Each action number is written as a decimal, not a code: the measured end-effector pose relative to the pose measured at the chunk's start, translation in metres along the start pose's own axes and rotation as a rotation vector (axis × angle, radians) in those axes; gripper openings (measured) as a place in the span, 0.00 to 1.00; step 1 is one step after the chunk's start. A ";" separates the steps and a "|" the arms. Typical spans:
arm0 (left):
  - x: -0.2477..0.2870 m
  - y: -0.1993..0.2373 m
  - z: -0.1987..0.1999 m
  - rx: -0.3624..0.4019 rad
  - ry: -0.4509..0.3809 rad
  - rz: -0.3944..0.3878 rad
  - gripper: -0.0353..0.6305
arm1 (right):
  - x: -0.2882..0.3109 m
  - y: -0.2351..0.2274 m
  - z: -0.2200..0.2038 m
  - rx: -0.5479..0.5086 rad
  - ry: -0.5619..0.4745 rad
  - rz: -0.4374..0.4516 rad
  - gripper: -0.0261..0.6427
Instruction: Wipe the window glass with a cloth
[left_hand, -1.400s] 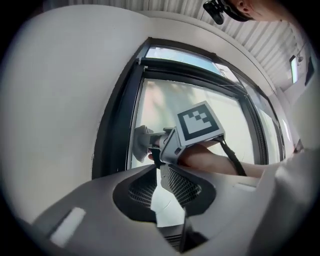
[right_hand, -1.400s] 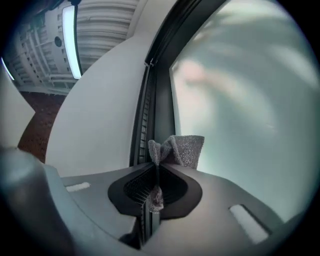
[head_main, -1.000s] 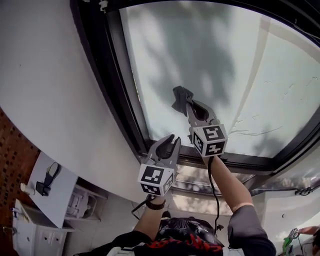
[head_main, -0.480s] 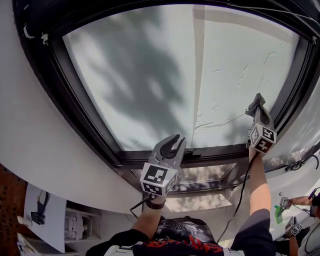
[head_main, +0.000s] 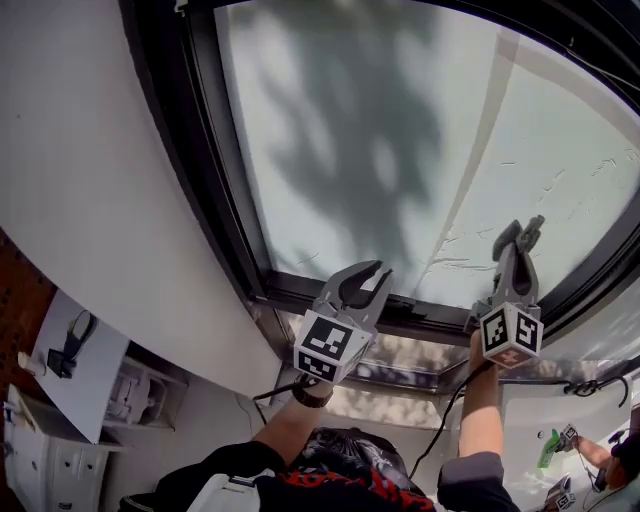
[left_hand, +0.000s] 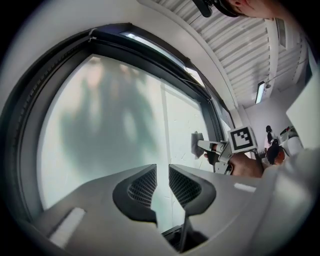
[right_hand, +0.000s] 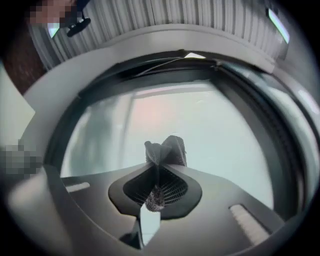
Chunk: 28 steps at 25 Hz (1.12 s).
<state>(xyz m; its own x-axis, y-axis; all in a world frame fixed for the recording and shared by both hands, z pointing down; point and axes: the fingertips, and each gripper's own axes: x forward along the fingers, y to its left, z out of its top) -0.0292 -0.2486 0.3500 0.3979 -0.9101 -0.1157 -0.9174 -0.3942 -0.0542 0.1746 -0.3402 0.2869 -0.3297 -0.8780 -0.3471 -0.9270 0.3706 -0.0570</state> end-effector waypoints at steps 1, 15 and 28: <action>-0.009 0.009 -0.002 0.001 0.008 0.022 0.15 | 0.007 0.053 -0.003 0.040 -0.003 0.122 0.08; -0.139 0.137 -0.030 -0.032 0.095 0.391 0.14 | 0.077 0.409 -0.115 0.055 0.242 0.703 0.08; -0.063 0.067 -0.036 -0.071 0.075 0.149 0.15 | 0.035 0.105 -0.085 -0.028 0.217 0.217 0.08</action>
<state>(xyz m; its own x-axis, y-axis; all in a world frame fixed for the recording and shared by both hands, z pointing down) -0.1156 -0.2226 0.3898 0.2586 -0.9651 -0.0423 -0.9652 -0.2599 0.0287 0.0502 -0.3576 0.3481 -0.5484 -0.8243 -0.1406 -0.8342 0.5510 0.0233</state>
